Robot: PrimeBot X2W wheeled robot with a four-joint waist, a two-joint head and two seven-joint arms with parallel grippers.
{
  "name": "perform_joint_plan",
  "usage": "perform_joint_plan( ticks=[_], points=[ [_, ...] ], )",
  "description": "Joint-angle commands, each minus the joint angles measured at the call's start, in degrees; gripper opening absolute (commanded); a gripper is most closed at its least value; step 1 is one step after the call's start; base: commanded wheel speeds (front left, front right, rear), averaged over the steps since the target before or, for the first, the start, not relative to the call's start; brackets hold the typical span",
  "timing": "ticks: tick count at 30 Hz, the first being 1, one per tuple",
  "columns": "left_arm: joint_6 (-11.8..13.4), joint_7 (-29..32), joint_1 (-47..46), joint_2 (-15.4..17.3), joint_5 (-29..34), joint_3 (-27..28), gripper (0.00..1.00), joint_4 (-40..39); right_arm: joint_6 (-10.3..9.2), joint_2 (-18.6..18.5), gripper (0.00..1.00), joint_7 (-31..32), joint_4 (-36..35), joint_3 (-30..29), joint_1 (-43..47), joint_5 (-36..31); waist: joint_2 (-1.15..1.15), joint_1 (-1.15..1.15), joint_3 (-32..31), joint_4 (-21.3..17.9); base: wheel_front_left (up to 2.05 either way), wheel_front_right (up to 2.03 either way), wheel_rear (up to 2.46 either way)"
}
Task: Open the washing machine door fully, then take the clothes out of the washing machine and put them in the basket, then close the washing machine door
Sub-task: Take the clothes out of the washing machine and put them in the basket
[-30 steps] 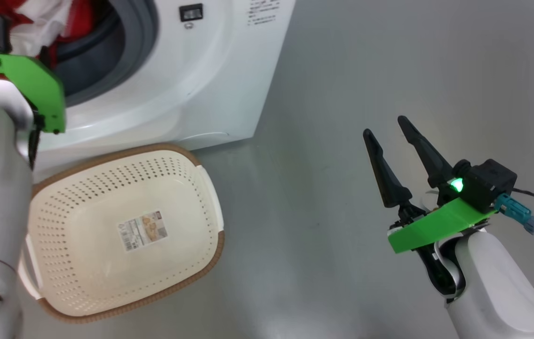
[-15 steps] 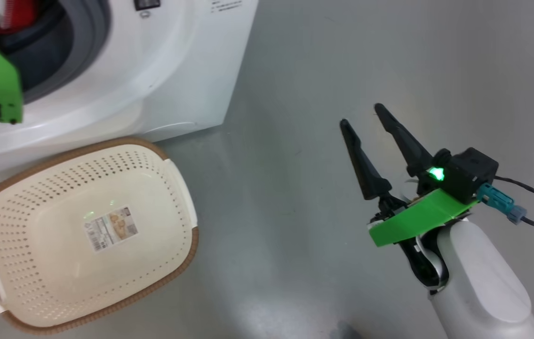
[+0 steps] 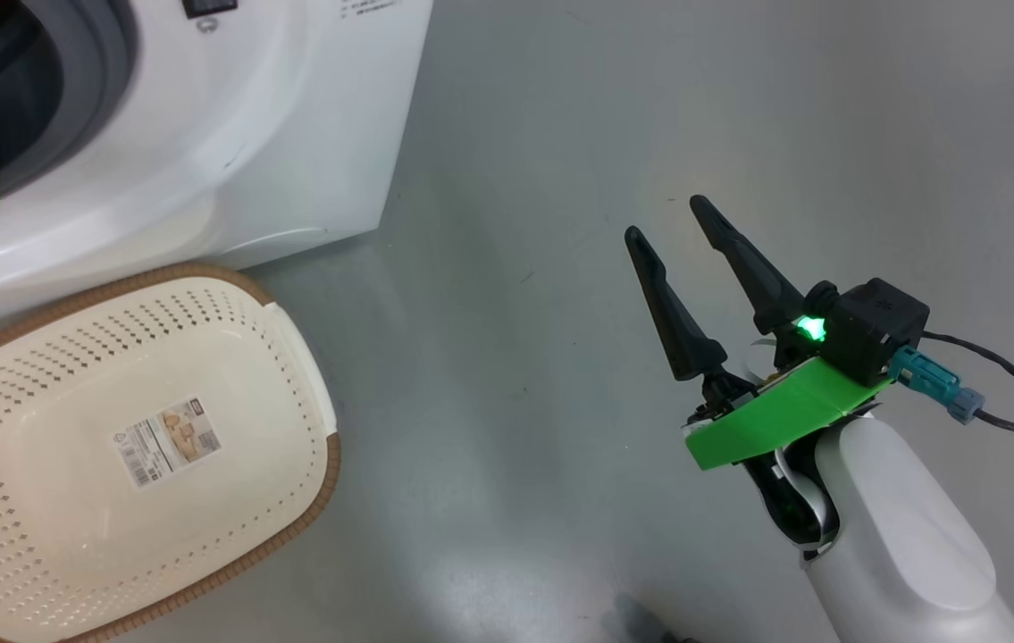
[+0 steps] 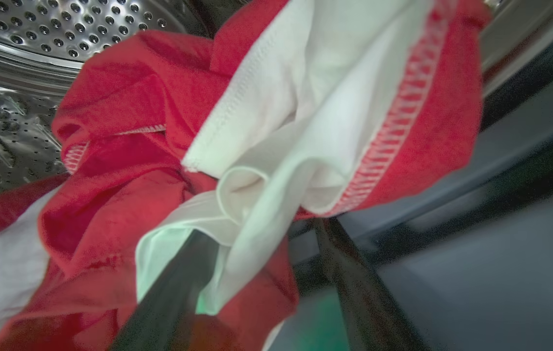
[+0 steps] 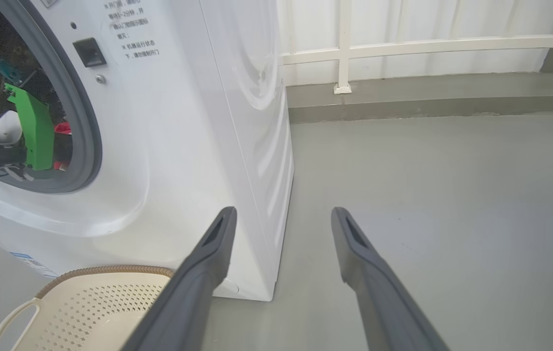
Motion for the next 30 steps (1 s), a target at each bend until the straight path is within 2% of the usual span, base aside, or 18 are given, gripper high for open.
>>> perform_joint_plan(
  ticks=[1,2,4,5,12,20,25,27,30],
  points=[
    [0.5,-0.7,-1.6,2.1,-0.2,0.3,0.58,-0.8,0.09,0.4,1.00,-0.7,-1.4,0.7,0.1,0.4,0.00,0.00,0.1,-0.1,0.00,0.00,0.00],
    [0.4,-1.0,-1.7,2.1,-0.3,0.2,0.30,-0.8,0.09,0.5,1.00,-0.7,-1.4,0.7,0.1,0.4,0.00,0.00,0.1,-0.2,0.00,0.00,0.00],
    [0.3,-1.9,-1.6,2.1,-0.6,0.2,0.03,-0.8,0.09,0.6,1.00,-0.7,-1.3,0.7,0.1,0.4,0.00,0.00,0.0,-0.2,0.00,0.00,0.00],
    [0.3,-2.3,-1.6,2.1,-0.8,0.2,0.00,-0.8,0.09,0.7,1.00,-0.7,-1.3,0.6,0.1,0.4,0.00,0.00,0.0,-0.2,0.00,0.00,0.00],
    [0.0,-5.7,-1.1,1.6,-2.7,0.9,0.00,-0.7,0.09,0.7,1.00,-0.7,-0.9,0.2,-0.2,0.3,0.00,0.00,-0.8,0.6,0.00,0.00,0.00],
    [-1.0,-14.1,1.7,-0.5,-8.5,5.3,0.00,-1.0,0.09,-0.2,1.00,-0.7,-0.9,-0.9,0.9,0.0,0.00,0.00,-3.5,3.4,0.00,0.00,0.00],
    [-1.7,-16.2,4.8,-1.2,-10.9,7.2,0.00,-2.9,0.09,-0.8,1.00,-0.7,-0.9,-1.5,1.6,-0.1,0.00,0.00,-5.1,5.1,0.00,0.00,0.00],
    [-2.1,-16.5,6.7,-1.5,-12.3,8.5,0.00,-5.3,0.09,-1.2,1.00,-0.7,-0.9,-1.7,2.1,-0.1,0.00,0.00,-6.0,5.9,0.00,0.00,0.00],
    [-3.3,-16.6,11.2,-1.9,-14.1,11.0,0.00,-13.0,0.09,-1.6,1.00,-0.7,-0.9,-1.9,2.9,-0.2,0.00,0.00,-7.3,6.9,0.00,0.00,0.00]
  ],
)
